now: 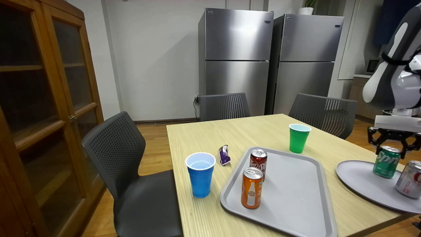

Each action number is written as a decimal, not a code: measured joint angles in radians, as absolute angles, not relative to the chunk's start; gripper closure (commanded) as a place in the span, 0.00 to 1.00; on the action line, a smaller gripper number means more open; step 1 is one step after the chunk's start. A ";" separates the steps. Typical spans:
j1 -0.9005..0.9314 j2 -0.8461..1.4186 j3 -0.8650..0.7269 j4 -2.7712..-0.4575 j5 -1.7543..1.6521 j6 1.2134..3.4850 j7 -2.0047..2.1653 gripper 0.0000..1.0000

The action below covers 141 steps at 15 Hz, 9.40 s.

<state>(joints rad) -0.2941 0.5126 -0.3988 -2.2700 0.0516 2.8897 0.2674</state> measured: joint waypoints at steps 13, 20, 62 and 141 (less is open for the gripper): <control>-0.278 0.440 -0.377 -2.292 0.052 2.890 0.263 0.61; -0.168 0.321 -0.372 -2.382 0.048 2.904 0.263 0.61; 0.184 0.475 -0.252 -2.303 0.047 3.095 0.280 0.61; 0.479 0.215 -1.174 -2.663 -0.125 2.864 0.571 0.00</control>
